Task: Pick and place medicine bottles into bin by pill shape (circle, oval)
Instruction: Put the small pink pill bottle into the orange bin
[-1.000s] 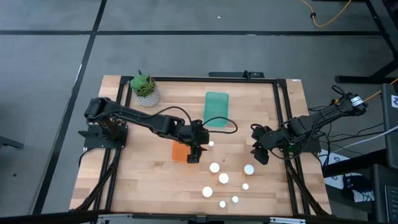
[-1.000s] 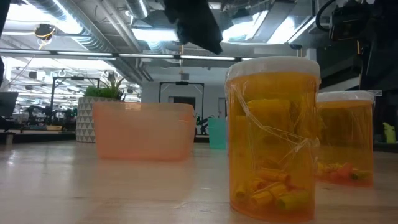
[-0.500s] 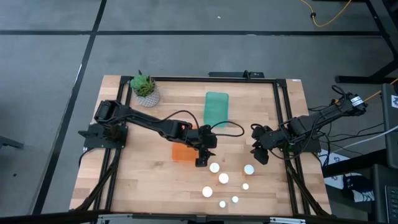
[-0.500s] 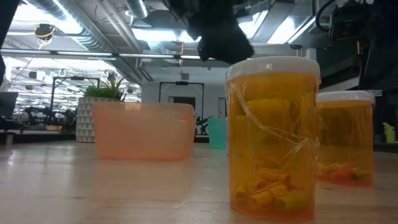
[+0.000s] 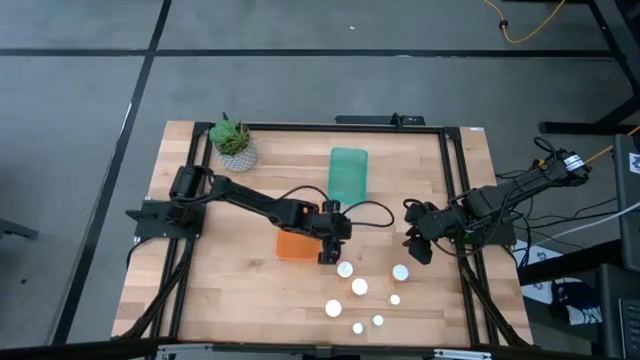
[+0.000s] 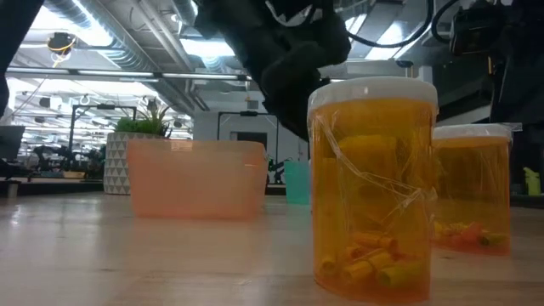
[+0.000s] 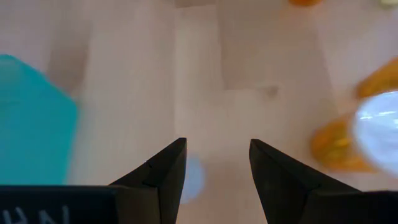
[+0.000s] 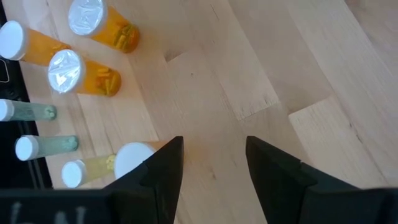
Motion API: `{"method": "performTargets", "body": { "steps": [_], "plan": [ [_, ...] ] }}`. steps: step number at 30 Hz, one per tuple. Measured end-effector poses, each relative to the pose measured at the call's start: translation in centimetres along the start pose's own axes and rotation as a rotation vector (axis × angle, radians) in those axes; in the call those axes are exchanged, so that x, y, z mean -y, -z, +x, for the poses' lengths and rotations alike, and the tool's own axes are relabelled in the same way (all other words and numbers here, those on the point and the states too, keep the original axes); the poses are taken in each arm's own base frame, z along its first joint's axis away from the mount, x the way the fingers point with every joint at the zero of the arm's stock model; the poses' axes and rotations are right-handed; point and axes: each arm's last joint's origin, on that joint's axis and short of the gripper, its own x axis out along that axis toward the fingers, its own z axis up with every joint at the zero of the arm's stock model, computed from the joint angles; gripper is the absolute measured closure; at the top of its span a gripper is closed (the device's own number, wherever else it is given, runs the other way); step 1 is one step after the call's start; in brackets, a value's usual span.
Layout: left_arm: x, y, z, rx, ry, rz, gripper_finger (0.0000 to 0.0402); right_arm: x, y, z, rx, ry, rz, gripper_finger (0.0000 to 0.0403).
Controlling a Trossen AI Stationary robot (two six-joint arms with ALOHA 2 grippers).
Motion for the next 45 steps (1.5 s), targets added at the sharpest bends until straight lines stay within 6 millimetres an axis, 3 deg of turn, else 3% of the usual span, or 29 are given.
{"method": "performTargets", "body": {
  "steps": [17, 31, 45],
  "plan": [
    [-1.5, 0.1, -0.1, -0.023, -0.023, -0.038, 0.0233, 0.0, 0.0, 0.0, 0.0, -0.001, -0.013, 0.0226],
    [-1.4, 0.1, -0.1, -0.023, -0.019, -0.044, 0.0232, 0.0, 0.0, 0.0, 0.0, -0.001, -0.015, 0.0226],
    [-1.5, 0.1, -0.1, -0.024, -0.02, -0.073, 0.0146, 0.0, 0.0, 0.0, 0.0, -0.001, -0.015, 0.0226]
  ]
}}
